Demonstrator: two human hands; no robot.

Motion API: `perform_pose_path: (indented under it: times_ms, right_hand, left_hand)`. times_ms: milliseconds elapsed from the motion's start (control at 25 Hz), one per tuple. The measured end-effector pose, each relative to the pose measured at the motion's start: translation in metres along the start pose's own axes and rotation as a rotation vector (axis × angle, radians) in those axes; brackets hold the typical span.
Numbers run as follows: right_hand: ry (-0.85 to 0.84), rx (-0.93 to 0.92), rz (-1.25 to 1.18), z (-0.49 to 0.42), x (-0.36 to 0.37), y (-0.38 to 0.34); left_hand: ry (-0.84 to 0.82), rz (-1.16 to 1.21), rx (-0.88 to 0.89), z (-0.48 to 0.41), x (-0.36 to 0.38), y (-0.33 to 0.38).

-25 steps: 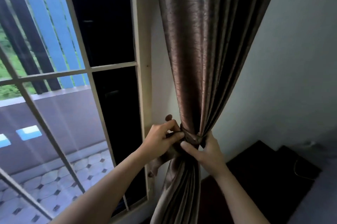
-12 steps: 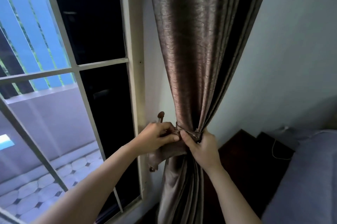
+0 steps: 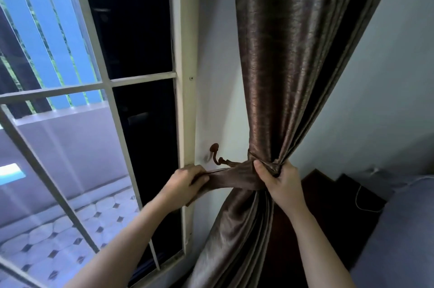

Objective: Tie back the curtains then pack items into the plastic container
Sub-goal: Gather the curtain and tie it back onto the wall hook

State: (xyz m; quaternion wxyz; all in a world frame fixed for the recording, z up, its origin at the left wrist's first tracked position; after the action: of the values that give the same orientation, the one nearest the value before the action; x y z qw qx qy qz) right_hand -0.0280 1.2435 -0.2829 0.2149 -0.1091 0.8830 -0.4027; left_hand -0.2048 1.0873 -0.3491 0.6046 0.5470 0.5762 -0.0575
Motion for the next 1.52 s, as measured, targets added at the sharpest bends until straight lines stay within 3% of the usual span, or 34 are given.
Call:
perform_pose_path:
  times_ms: [120, 320, 480, 640, 720, 920, 1040, 1160, 1320, 1520]
  right_hand:
    - [0.004, -0.014, 0.055, -0.001, -0.002, 0.005]
    - [0.009, 0.002, 0.067, -0.007, -0.004, 0.006]
    - [0.030, -0.030, 0.072, -0.002, -0.004, 0.004]
    - [0.030, -0.044, 0.108, -0.002, -0.003, 0.006]
    - [0.031, -0.040, 0.124, -0.004, -0.004, 0.006]
    - [0.045, -0.015, 0.111, -0.005, -0.006, 0.007]
    - [0.041, -0.020, 0.102, -0.005, -0.007, 0.006]
    - [0.044, -0.025, 0.101, -0.006, -0.008, 0.005]
    - [0.023, -0.039, 0.081, -0.005, -0.005, 0.003]
    - [0.013, -0.046, 0.070, -0.004, -0.005, 0.002]
  left_hand:
    - [-0.065, 0.026, -0.238, 0.008, 0.044, -0.023]
    - [0.022, 0.559, -0.529, 0.001, 0.064, -0.019]
    - [0.215, 0.698, -0.591, -0.012, 0.060, -0.015]
    - [0.445, 0.622, -0.637, -0.016, 0.051, -0.003]
    - [0.483, 0.658, -0.688, -0.014, 0.054, -0.002]
    - [0.520, 1.096, -0.668, -0.022, 0.065, -0.002]
    - [0.526, 1.242, -0.689, -0.032, 0.064, 0.010]
    - [0.477, 1.172, -0.677, -0.039, 0.068, 0.015]
    - [0.439, 0.779, -0.546, -0.041, 0.056, 0.015]
    - [0.436, 0.426, -0.553, -0.037, 0.045, 0.004]
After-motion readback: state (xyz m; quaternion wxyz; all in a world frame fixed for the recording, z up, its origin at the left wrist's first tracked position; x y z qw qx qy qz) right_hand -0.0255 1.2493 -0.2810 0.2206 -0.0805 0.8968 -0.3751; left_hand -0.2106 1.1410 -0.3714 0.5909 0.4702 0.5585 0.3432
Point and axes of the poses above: each hand's wrist, its own z-axis away from the middle knuckle, its own x-axis out of the palm, y = z × x, the point moved 8 cm from there along -z, towards the middle knuckle, and after that the axes turned 8 degrees about y, right-handed, at the moved point
